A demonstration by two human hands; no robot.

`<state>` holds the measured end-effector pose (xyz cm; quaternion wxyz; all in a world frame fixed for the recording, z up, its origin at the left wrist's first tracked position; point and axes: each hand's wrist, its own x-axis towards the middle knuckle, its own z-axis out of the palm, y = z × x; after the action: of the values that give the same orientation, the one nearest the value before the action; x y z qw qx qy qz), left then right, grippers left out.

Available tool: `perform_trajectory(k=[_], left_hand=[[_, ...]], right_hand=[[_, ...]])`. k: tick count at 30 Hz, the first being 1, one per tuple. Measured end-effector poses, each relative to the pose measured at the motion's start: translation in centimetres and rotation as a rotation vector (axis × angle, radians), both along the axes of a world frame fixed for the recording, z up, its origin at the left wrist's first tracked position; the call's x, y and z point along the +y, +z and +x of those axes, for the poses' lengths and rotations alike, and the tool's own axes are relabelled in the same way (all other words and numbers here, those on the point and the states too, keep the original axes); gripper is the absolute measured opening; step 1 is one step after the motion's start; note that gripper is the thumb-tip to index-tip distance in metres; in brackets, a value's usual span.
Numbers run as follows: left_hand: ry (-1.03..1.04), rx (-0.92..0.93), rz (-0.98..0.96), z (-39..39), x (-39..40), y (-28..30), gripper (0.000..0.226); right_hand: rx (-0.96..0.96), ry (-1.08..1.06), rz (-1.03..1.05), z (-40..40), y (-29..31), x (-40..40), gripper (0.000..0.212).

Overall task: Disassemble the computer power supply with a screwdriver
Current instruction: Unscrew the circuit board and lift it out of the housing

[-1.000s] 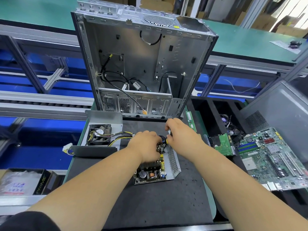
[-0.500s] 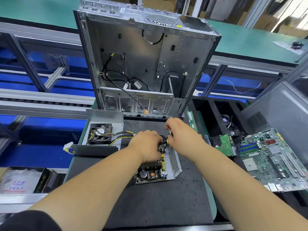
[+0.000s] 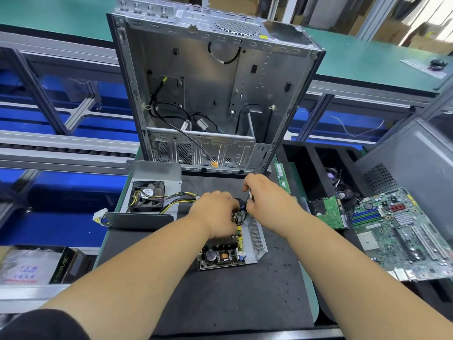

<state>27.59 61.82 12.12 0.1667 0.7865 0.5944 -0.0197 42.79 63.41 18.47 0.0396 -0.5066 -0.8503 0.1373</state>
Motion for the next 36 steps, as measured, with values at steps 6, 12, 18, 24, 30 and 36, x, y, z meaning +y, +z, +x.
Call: perform_trajectory(k=[6,12,18,24,30,36], left_hand=[[0.003,-0.004,0.001,0.0,-0.1,0.1,0.053],[0.021,-0.046,0.009,-0.1,-0.1,0.1,0.053],[0.052,-0.110,0.043,-0.2,-0.2,-0.1,0.049],[0.105,-0.188,-0.005,-0.3,0.1,-0.3,0.029],[0.249,-0.255,-0.190,0.4,3.0,-0.3,0.022],[0.230,-0.229,-0.280,1.3,6.1,-0.6,0.030]], right_hand=[[0.013,-0.019,0.000,0.1,-0.1,-0.1,0.024],[0.039,-0.016,0.020,0.1,-0.3,-0.1,0.021],[0.069,-0.007,0.044,0.3,0.4,-0.2,0.022],[0.206,-0.044,0.087,1.4,0.8,-0.3,0.020],[0.504,-0.290,0.020,2.8,0.0,-0.3,0.017],[0.923,-0.401,0.058,3.7,0.8,-0.4,0.007]])
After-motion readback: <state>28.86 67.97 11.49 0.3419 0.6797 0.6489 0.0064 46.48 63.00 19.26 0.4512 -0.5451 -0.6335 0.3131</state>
